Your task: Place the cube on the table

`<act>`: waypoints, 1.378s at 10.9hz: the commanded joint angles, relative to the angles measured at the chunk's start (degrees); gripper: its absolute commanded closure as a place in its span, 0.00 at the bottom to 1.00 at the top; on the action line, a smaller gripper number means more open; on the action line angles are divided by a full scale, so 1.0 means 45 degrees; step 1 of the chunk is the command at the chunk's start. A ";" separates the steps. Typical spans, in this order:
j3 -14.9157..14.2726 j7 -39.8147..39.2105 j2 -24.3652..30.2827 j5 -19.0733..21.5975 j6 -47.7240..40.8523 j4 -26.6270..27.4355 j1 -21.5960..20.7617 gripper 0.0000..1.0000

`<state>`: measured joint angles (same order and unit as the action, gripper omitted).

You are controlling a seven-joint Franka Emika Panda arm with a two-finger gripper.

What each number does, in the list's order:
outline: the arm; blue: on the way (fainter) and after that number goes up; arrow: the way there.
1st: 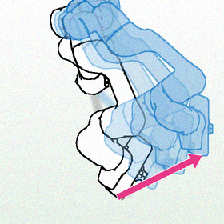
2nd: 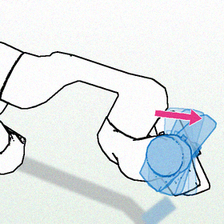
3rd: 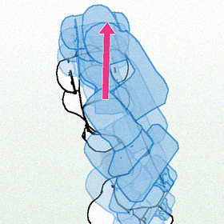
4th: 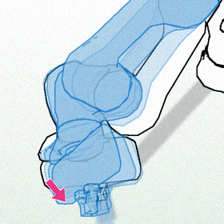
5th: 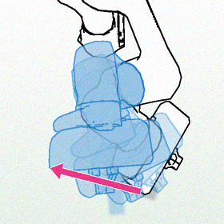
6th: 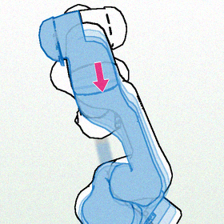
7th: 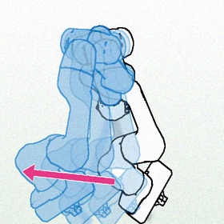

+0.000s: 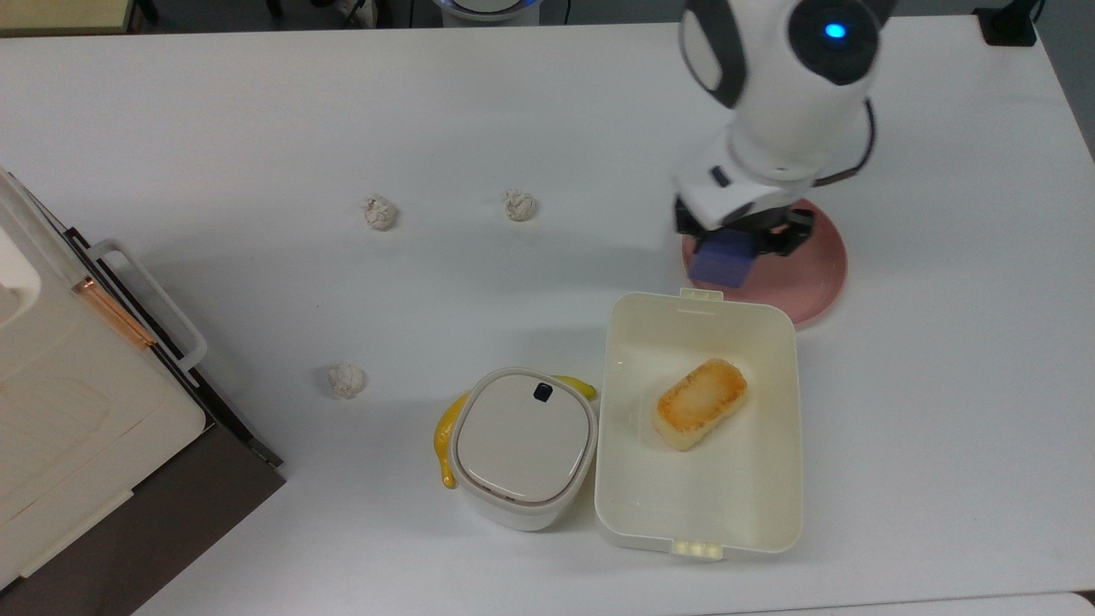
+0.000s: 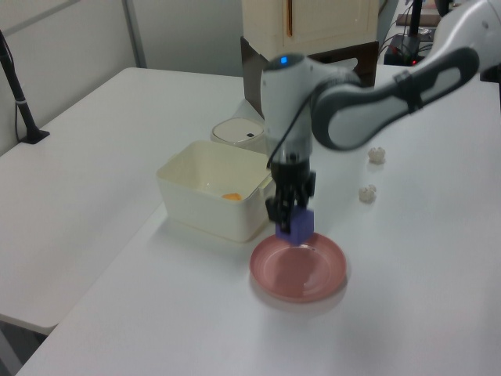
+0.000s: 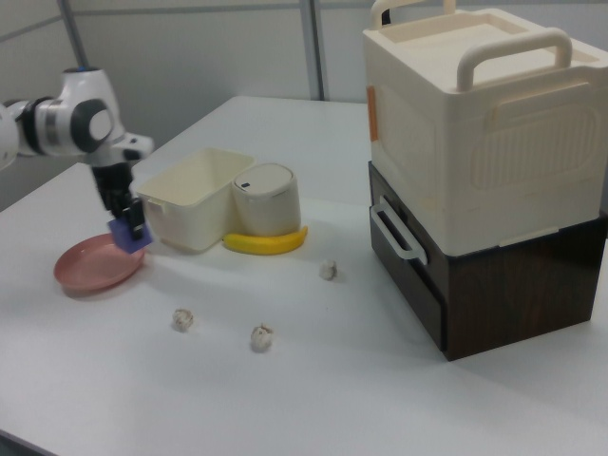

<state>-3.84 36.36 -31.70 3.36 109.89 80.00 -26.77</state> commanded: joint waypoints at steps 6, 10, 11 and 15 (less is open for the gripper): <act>-0.2621 -0.6027 0.0736 -0.0179 -0.0766 0.1343 0.2375 0.00; -0.2684 -0.6597 0.3112 -0.0179 -0.1699 0.1363 0.3115 0.00; -0.2431 -0.6597 0.3738 -0.0276 -0.2266 0.1382 0.3369 0.00; -0.1882 -0.6966 0.4933 -0.0569 -0.3306 0.1577 0.4152 0.00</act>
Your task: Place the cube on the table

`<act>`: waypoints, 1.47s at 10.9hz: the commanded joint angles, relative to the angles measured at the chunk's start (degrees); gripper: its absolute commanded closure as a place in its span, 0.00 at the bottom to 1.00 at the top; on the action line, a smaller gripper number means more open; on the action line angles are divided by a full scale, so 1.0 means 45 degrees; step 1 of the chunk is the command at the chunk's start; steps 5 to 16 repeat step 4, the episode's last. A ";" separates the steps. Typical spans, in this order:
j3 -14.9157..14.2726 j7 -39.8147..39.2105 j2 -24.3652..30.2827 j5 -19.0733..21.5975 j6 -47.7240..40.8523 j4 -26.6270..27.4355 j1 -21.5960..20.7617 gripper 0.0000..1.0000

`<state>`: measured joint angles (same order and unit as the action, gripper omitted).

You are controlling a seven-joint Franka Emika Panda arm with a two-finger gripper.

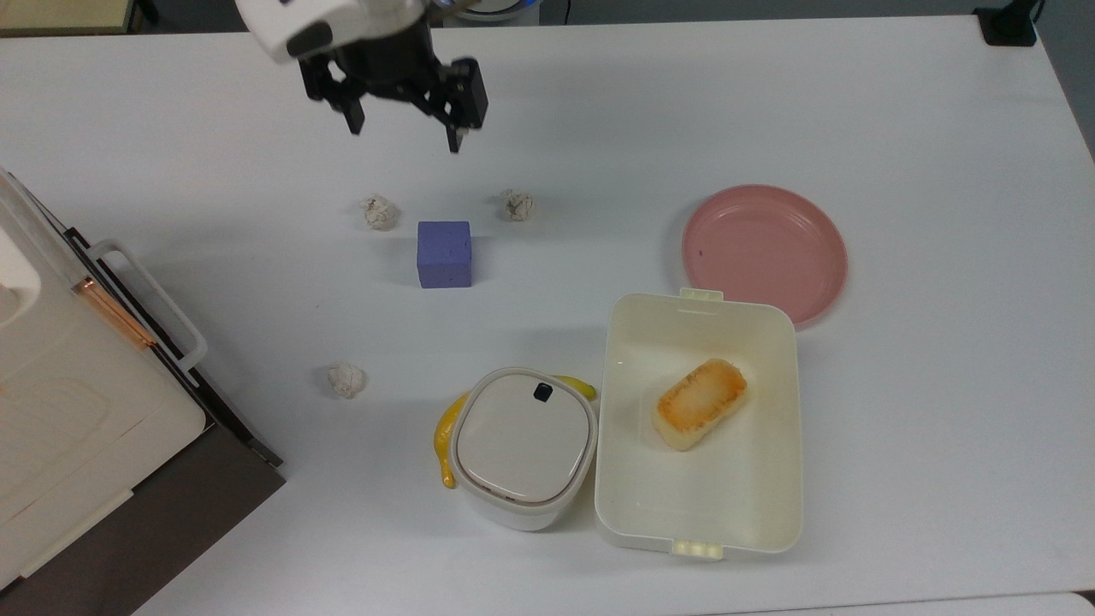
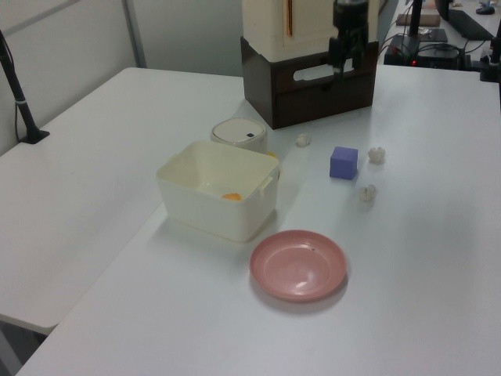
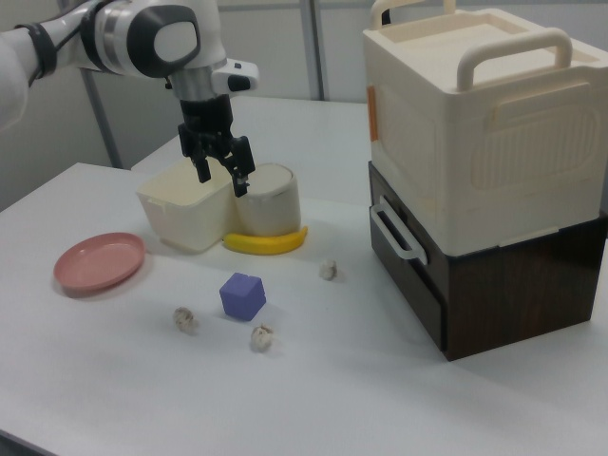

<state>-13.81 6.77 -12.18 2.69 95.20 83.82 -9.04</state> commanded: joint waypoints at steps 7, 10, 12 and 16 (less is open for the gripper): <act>0.0334 -0.0430 0.1105 -0.0441 -0.0042 0.0923 0.0407 0.00; 0.0334 -0.0430 0.1105 -0.0441 -0.0042 0.0923 0.0407 0.00; 0.0334 -0.0430 0.1105 -0.0441 -0.0042 0.0923 0.0407 0.00; 0.0334 -0.0430 0.1105 -0.0441 -0.0042 0.0923 0.0407 0.00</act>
